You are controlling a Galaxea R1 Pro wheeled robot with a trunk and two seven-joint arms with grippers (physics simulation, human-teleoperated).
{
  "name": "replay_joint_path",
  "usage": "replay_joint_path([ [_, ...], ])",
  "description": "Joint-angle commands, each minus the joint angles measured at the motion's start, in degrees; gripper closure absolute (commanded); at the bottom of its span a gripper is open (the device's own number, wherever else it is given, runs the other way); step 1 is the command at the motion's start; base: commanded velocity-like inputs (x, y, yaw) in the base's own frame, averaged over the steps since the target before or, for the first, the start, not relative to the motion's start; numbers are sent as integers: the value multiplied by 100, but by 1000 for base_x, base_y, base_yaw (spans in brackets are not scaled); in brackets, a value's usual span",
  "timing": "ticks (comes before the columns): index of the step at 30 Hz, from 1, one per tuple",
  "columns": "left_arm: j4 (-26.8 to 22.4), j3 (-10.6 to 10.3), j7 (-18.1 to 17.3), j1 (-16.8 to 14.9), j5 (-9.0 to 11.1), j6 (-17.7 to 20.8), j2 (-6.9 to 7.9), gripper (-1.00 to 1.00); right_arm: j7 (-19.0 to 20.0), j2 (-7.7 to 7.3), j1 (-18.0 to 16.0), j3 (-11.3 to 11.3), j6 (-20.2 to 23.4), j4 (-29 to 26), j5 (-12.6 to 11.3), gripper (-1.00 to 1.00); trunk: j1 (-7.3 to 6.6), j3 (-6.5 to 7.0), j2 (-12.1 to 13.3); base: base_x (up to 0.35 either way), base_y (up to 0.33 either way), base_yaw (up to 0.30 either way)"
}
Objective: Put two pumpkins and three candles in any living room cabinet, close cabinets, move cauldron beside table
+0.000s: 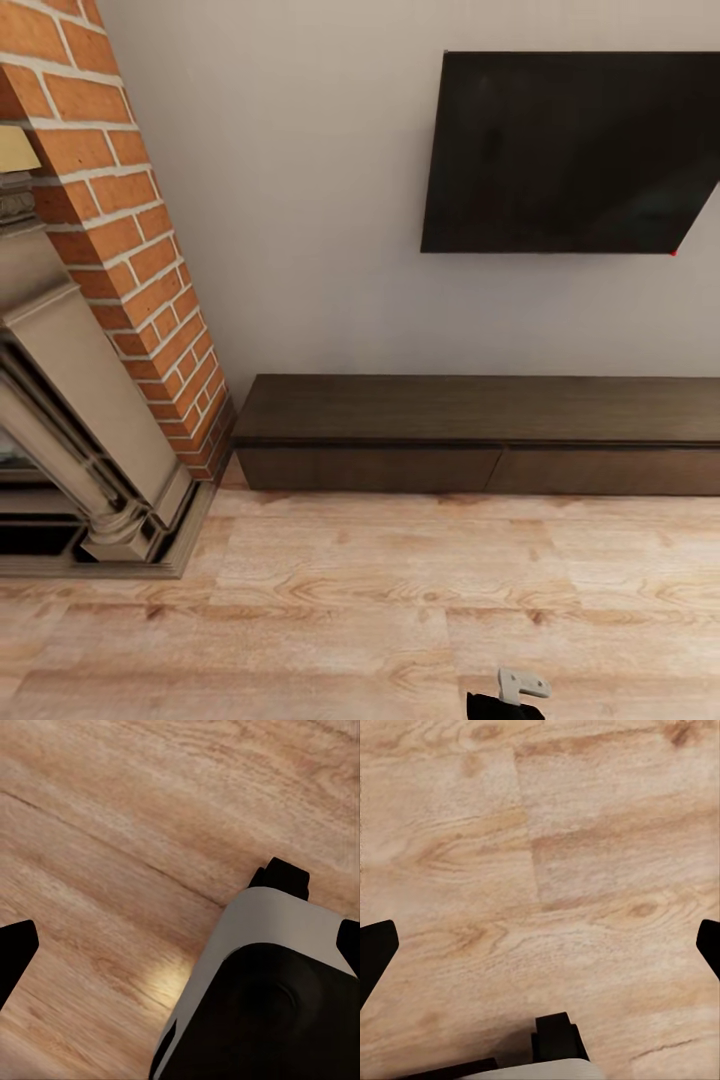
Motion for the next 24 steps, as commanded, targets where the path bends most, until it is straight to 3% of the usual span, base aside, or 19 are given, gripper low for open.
replay_joint_path([
  [1,-13,-49,28,2,54,-4,-6,-100,-4,4,-9,48,-35,24,-45,-100,-23,14,39,0,0,0],
  [20,-13,-48,2,163,51,-24,-47,-100,-4,7,-9,47,-37,24,-45,-100,-440,355,801,0,0,0],
  [24,-10,-49,-370,204,51,-18,-43,-100,-4,10,-10,47,-36,24,-45,-100,-528,427,961,0,0,0],
])
